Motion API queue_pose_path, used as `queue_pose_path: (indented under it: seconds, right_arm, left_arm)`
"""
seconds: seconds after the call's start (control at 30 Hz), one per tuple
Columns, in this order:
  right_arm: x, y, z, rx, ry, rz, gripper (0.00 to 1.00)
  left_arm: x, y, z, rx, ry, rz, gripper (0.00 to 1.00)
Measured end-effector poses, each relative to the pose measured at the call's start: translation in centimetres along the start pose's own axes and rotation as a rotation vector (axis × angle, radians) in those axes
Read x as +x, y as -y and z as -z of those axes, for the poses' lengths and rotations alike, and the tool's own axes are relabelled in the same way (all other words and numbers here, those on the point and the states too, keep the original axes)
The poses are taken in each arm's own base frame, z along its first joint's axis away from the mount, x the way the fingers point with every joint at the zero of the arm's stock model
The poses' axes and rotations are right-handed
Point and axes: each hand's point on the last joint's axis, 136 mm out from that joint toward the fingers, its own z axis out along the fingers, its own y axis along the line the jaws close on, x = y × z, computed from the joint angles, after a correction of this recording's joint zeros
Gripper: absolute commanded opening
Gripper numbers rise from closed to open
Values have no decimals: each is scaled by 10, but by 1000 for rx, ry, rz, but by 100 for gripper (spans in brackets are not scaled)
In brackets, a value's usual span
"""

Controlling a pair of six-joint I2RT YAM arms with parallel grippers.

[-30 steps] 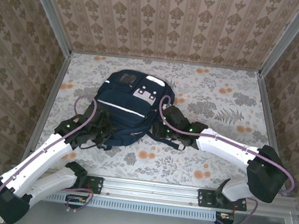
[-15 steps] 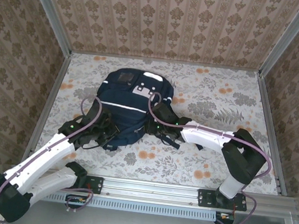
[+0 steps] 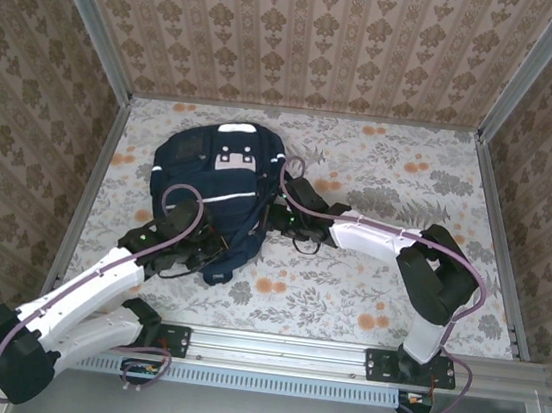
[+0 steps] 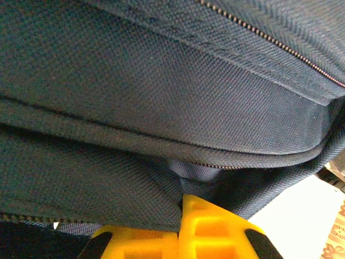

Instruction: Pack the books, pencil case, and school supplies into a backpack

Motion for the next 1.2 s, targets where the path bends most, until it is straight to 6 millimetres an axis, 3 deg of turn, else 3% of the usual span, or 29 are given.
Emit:
queue_pose_path:
  seconds: [0.23, 0.33, 0.5, 0.57, 0.83, 1.0, 1.2]
  right_arm:
    - [0, -2, 3, -35, 2, -49, 60]
    - [-1, -5, 22, -67, 33, -18, 57]
    - [-4, -29, 63, -204, 116, 79, 53]
    - [-1, -37, 70, -248, 121, 131, 50]
    - [37, -62, 57, -307, 25, 374, 51]
    - [42, -74, 43, -303, 6, 490, 51]
    - [45, -70, 27, -276, -30, 568, 58]
  left_arm:
    - [1, 2, -2, 8, -4, -2, 0]
    - [-2, 1, 0, 15, -6, 16, 0]
    - [-15, -2, 8, 26, -8, 84, 0]
    - [-20, -2, 12, 24, -4, 97, 0]
    - [-23, 1, 14, 21, -17, 92, 0]
    - [-23, 1, 16, 20, -17, 90, 0]
    - [-24, 1, 16, 18, -18, 94, 0]
